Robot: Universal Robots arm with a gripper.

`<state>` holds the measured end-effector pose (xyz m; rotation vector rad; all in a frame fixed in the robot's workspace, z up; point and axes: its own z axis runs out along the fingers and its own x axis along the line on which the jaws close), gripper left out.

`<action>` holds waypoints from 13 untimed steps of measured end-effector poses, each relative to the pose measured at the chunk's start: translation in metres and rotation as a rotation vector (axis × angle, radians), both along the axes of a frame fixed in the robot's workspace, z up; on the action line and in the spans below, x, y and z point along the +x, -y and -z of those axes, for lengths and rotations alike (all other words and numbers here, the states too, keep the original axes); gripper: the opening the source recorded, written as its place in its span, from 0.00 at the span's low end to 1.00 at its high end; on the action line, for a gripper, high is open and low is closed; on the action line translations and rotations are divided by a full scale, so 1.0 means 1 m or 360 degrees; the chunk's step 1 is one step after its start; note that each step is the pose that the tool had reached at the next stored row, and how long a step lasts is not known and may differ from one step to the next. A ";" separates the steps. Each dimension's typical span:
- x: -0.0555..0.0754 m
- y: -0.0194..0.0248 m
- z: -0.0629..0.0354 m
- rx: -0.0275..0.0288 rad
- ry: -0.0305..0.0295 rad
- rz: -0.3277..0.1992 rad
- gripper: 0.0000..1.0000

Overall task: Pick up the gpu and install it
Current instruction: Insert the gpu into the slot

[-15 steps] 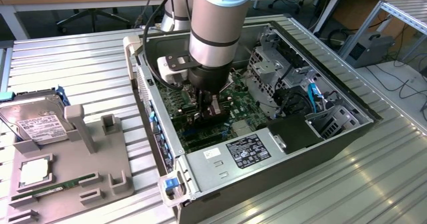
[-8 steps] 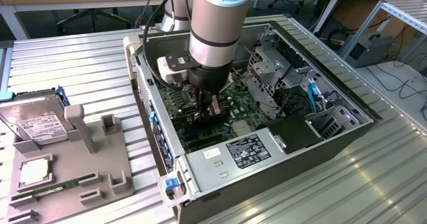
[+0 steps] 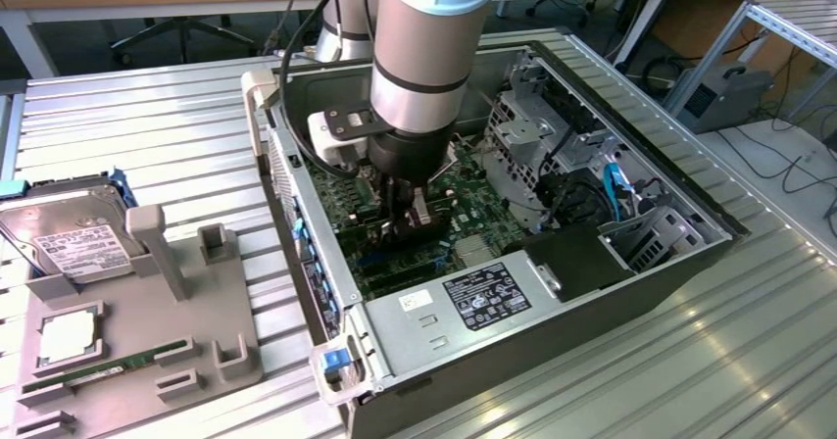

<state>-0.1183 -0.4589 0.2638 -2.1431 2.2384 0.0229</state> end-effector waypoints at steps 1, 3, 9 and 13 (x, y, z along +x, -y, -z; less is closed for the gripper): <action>0.000 0.0000 -0.0001 -0.00003 -0.00002 0.0000 0.41; 0.000 0.0000 0.0000 -0.00001 0.00000 0.0000 0.41; 0.000 0.0000 -0.0001 -0.00003 -0.00001 0.0000 0.27; 0.000 0.0000 -0.0001 -0.00002 -0.00002 0.0000 0.27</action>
